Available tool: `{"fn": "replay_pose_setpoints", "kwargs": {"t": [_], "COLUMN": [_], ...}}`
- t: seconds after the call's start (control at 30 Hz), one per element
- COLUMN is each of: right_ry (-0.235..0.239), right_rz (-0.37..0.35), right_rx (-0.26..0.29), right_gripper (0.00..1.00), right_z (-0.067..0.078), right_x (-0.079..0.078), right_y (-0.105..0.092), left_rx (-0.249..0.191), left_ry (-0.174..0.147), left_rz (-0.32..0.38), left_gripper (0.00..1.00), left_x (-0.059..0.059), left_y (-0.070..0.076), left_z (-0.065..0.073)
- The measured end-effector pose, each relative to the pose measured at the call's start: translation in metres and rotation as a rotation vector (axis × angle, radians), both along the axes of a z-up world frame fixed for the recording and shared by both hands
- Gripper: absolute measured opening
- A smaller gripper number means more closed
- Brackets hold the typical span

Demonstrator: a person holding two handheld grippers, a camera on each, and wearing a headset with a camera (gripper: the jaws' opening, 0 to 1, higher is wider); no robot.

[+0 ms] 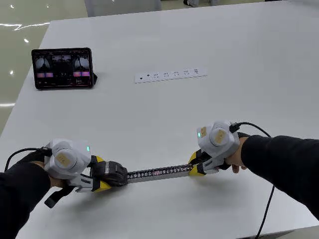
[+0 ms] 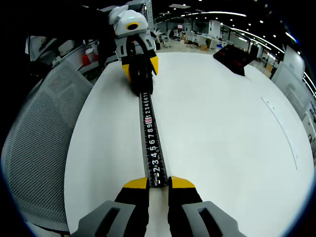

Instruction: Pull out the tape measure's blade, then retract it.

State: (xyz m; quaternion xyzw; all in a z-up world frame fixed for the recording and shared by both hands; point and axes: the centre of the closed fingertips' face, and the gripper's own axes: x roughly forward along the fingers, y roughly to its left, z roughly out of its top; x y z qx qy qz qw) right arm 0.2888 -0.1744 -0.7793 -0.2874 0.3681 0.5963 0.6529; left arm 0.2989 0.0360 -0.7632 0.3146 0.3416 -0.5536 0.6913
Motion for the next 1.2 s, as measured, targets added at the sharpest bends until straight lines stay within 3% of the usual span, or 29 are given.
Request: {"fn": "replay_pose_setpoints", "kwargs": {"t": [1.2], "right_ry": [0.0], "right_rz": [-0.029], "right_rx": [-0.019], "right_gripper": [0.1], "right_z": [0.0], "right_x": [0.002], "right_y": [-0.032], "left_rx": [0.001], "left_ry": [0.005], "left_rz": [-0.004], "left_gripper": [0.31], "left_x": [0.001], "left_y": [0.0], "left_z": [0.0]}}
